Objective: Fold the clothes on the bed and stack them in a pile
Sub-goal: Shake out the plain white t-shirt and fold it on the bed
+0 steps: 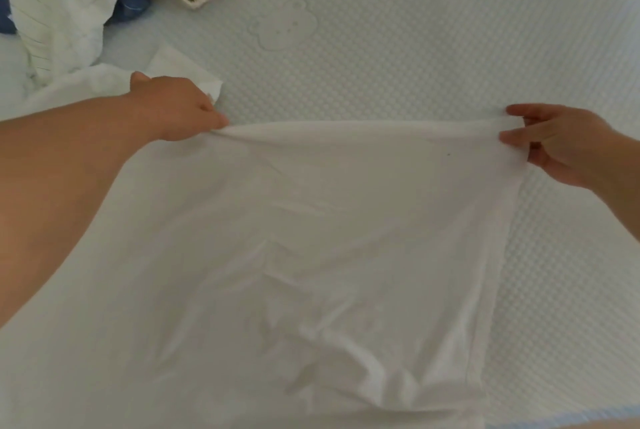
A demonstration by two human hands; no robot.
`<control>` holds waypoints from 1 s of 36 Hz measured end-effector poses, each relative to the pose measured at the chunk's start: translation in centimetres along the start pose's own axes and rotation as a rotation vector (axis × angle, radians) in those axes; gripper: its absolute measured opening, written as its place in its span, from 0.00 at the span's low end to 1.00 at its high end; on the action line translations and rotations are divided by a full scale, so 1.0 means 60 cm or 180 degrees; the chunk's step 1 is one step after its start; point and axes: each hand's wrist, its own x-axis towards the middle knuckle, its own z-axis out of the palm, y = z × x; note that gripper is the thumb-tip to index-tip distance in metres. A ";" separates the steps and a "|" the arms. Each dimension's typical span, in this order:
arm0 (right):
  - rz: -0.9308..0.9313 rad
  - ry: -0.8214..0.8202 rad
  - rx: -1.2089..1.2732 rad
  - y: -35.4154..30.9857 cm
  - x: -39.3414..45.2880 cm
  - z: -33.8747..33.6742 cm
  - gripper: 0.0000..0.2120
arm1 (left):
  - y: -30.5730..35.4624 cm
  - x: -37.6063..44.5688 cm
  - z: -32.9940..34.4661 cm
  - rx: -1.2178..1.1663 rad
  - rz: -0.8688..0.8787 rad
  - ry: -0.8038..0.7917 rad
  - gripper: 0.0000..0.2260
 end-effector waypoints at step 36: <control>-0.0632 0.0121 -0.2191 -0.060 0.063 -0.009 0.03 | -0.024 0.009 -0.002 0.0215 -0.0548 0.2176 0.12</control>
